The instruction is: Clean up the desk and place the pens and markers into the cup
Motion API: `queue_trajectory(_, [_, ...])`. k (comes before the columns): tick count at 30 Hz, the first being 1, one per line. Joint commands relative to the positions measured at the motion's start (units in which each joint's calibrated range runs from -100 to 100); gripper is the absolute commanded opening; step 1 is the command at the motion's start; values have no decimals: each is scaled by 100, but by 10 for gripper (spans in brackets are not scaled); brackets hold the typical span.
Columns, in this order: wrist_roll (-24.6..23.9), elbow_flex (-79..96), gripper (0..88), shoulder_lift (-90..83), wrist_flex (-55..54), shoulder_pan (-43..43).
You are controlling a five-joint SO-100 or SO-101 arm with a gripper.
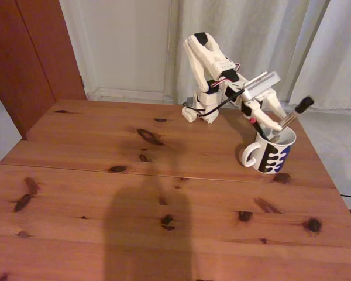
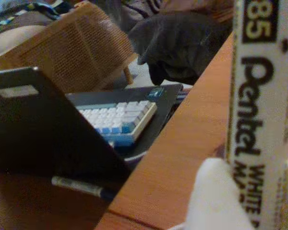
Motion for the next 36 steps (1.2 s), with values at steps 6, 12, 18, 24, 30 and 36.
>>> queue_trajectory(6, [-166,-281,8,152,-646,53])
queue_trajectory(12, [-155,-227,29,103,-586,182])
queue_trajectory(18, [23,133,89,78,-586,182])
queue_trajectory(24, [23,215,94,69,-586,174])
queue_trajectory(30, [28,215,95,69,-577,174])
queue_trajectory(36, [28,224,93,69,-577,174])
